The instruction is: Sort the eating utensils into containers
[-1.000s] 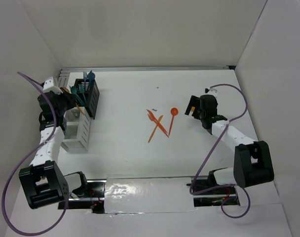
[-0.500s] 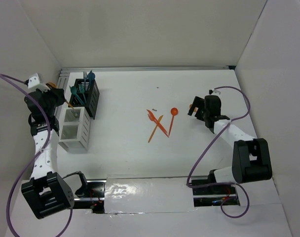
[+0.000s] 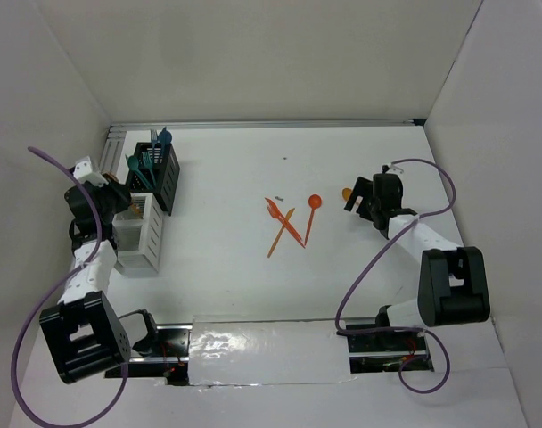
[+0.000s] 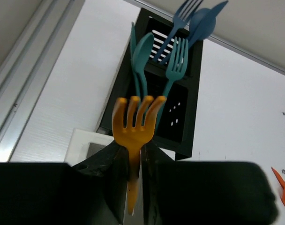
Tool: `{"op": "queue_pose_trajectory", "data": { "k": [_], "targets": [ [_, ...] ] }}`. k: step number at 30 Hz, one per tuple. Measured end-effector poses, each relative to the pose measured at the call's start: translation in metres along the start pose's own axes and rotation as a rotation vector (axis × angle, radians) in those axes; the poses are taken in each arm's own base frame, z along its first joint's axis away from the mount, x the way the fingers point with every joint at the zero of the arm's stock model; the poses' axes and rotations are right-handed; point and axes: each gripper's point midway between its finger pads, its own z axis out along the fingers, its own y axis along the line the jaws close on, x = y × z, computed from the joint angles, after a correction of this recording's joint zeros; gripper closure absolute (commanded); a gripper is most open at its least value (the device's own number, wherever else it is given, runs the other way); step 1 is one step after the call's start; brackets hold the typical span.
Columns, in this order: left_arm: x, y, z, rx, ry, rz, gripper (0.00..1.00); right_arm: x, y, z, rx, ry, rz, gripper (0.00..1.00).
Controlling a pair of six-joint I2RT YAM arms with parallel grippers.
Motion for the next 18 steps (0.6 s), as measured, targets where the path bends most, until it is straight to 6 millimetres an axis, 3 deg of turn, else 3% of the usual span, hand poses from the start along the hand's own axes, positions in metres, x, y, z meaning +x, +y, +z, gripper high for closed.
{"op": "queue_pose_trajectory", "data": {
  "k": [7,14,18],
  "targets": [
    [0.010,-0.018,0.000,0.076,0.029,0.016,0.35,0.004,-0.010,0.001,0.042,0.018,-0.002,0.06],
    [0.001,-0.034,-0.008,0.132,0.021,0.011,0.30,0.002,-0.014,0.003,0.055,0.019,-0.011,0.15],
    [-0.018,-0.047,-0.015,0.165,0.019,0.004,0.27,0.004,-0.015,0.005,0.059,0.027,-0.020,0.19]
  ]
}}
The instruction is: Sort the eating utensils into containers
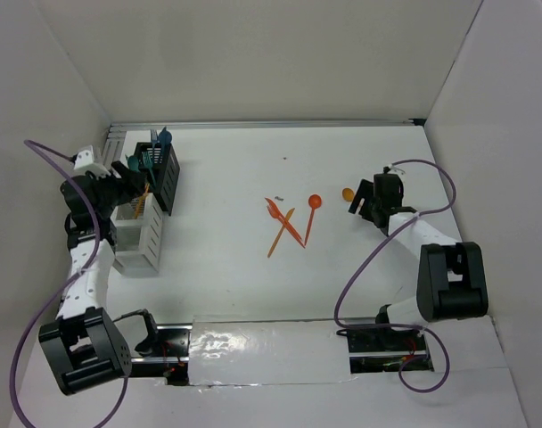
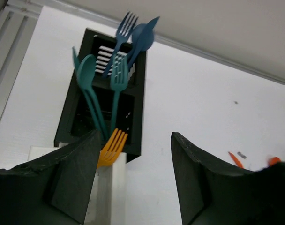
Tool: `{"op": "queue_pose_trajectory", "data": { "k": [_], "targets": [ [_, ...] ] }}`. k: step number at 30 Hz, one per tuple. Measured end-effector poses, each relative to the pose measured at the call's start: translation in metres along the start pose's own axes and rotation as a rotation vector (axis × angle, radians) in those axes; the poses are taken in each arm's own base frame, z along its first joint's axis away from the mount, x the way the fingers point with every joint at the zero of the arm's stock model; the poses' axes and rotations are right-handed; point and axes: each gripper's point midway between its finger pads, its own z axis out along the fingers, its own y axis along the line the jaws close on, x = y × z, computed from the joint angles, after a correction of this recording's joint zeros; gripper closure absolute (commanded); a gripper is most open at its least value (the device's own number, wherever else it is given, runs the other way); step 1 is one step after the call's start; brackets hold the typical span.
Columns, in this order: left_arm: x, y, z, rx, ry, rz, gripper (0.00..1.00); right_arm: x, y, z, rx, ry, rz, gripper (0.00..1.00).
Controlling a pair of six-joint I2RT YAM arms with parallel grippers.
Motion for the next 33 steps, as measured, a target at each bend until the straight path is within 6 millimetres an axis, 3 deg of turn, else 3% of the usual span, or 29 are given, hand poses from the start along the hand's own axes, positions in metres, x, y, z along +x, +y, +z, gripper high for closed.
{"op": "queue_pose_trajectory", "data": {
  "k": [4,8,11,13,21,23,28,33],
  "targets": [
    [-0.037,-0.036,-0.012,0.112,-0.039,0.021,0.25,0.012,-0.004,0.010,0.018,0.041,-0.018,0.26],
    [-0.075,-0.092,-0.025,0.298,-0.060,0.100,0.24,0.021,-0.008,0.024,0.040,0.088,-0.046,0.31],
    [-0.088,-0.124,-0.031,0.410,-0.058,0.158,0.24,0.016,-0.006,0.033,0.042,0.097,-0.072,0.31],
    [-0.084,-0.137,-0.032,0.469,-0.033,0.182,0.23,0.004,-0.002,0.035,0.035,0.079,-0.093,0.32],
    [-0.049,-0.147,-0.018,0.563,0.087,0.209,0.18,-0.045,0.013,0.038,0.007,-0.014,-0.194,0.37],
    [-0.049,-0.147,-0.014,0.572,0.094,0.224,0.15,-0.041,0.013,0.045,0.002,0.004,-0.223,0.38],
    [-0.057,-0.153,-0.014,0.601,0.084,0.241,0.11,-0.009,0.008,0.059,-0.010,0.117,-0.279,0.40],
    [-0.058,-0.157,-0.017,0.626,0.084,0.244,0.09,0.003,0.004,0.062,-0.009,0.156,-0.298,0.43]
  ]
}}
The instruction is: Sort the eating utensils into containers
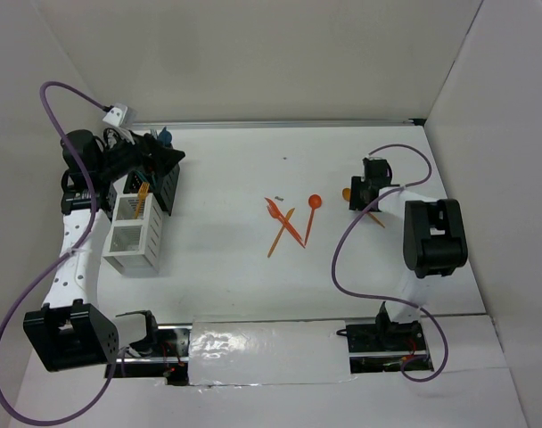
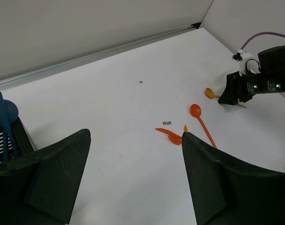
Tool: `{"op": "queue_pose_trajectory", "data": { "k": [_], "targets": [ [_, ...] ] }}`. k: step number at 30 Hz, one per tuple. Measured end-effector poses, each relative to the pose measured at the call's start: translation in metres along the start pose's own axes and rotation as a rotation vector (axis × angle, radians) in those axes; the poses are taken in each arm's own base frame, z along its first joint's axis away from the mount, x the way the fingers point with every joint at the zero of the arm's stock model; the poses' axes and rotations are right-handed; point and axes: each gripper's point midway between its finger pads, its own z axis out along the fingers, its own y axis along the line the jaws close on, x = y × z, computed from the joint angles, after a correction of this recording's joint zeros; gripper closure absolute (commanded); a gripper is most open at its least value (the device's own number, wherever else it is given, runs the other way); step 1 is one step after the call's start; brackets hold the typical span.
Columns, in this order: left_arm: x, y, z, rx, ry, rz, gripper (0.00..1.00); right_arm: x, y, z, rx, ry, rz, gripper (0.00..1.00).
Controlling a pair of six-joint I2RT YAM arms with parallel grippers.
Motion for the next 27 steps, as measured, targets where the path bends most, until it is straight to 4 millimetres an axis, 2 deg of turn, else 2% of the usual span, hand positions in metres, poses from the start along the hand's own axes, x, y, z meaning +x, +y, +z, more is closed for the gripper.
{"op": "queue_pose_trajectory", "data": {
  "k": [3,5,6,9,12,17,20,23,25,27],
  "targets": [
    [0.000,-0.001,0.000,0.003,0.001,0.000,0.08,0.002,0.000,0.003,-0.001,0.007,-0.001,0.52],
    [0.000,-0.001,0.000,0.008,0.001,0.000,0.07,0.001,0.001,0.004,-0.003,0.006,0.001,0.63],
    [0.000,-0.002,0.000,0.009,0.001,0.000,0.07,0.000,0.001,0.005,-0.004,0.005,0.001,0.73],
    [0.000,-0.004,0.001,0.016,0.002,0.000,0.07,-0.003,0.003,0.008,-0.011,-0.001,0.007,0.89],
    [0.001,-0.010,0.004,0.032,0.005,-0.004,0.06,-0.006,0.007,0.010,-0.030,-0.004,0.008,1.00],
    [0.010,-0.030,0.015,0.083,0.037,-0.074,0.12,-0.006,0.021,0.008,-0.104,0.006,0.010,1.00],
    [0.024,-0.045,0.022,0.107,0.079,-0.154,0.12,-0.004,0.041,0.000,-0.188,0.025,0.005,1.00],
    [0.047,-0.059,0.017,0.110,0.115,-0.240,0.11,-0.015,0.080,-0.030,-0.337,-0.005,-0.011,1.00],
    [0.064,-0.068,0.009,0.106,0.145,-0.297,0.11,-0.038,0.118,-0.069,-0.494,-0.093,-0.039,1.00],
    [0.072,-0.079,0.000,0.103,0.156,-0.338,0.11,-0.059,0.159,-0.116,-0.659,-0.196,-0.081,1.00]
  ]
}}
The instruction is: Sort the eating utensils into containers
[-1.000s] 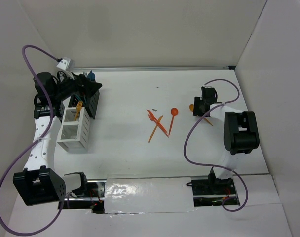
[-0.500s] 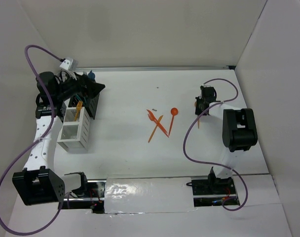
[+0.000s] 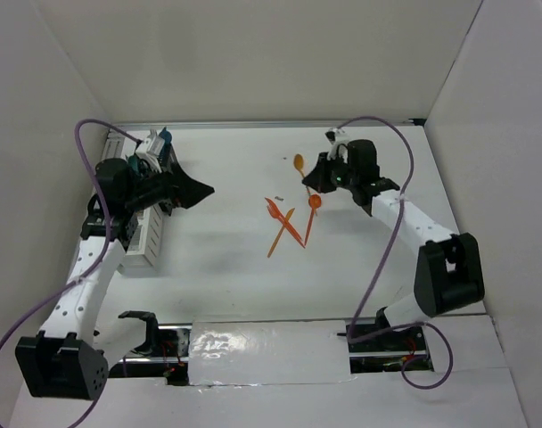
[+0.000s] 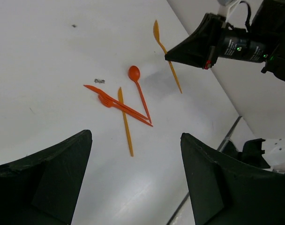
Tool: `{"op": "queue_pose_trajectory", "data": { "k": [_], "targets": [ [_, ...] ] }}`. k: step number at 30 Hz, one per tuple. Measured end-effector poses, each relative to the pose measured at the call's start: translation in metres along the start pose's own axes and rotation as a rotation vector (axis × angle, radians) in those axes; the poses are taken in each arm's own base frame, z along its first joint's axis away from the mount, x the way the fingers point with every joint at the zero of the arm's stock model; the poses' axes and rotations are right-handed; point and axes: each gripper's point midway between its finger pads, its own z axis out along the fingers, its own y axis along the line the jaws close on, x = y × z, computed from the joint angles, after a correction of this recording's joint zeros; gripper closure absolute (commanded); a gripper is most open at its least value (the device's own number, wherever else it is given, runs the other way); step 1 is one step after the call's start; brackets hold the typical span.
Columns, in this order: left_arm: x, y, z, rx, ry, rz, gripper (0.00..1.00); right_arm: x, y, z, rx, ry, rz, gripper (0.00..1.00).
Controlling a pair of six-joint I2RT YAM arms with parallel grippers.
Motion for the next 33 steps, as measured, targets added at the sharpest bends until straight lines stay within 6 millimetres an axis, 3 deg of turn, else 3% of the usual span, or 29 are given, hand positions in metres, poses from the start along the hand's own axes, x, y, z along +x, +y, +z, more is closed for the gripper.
{"op": "queue_pose_trajectory", "data": {
  "k": [3,5,8,11,16,22,33],
  "targets": [
    [0.004,-0.020,-0.012,0.021,-0.014,0.000,0.10,-0.025,0.086,-0.010,-0.223,-0.081,-0.095,1.00],
    [-0.001,-0.037,-0.021,0.044,-0.046,0.024,0.10,-0.024,0.136,-0.007,-0.330,-0.084,-0.144,1.00],
    [-0.008,-0.055,-0.033,0.069,-0.091,0.058,0.10,-0.003,0.188,0.001,-0.426,-0.043,-0.184,1.00],
    [-0.009,-0.057,-0.033,0.066,-0.098,0.055,0.11,0.023,0.221,0.005,-0.476,0.006,-0.211,1.00],
    [-0.002,-0.037,-0.021,0.004,-0.067,-0.009,0.13,0.035,0.248,0.003,-0.495,0.009,-0.242,1.00],
    [0.011,-0.021,-0.015,-0.055,-0.060,-0.058,0.17,0.036,0.262,0.001,-0.496,-0.014,-0.258,1.00],
    [0.029,-0.007,0.011,-0.122,-0.005,-0.114,0.22,0.011,0.307,-0.012,-0.549,-0.123,-0.279,1.00]
  ]
}}
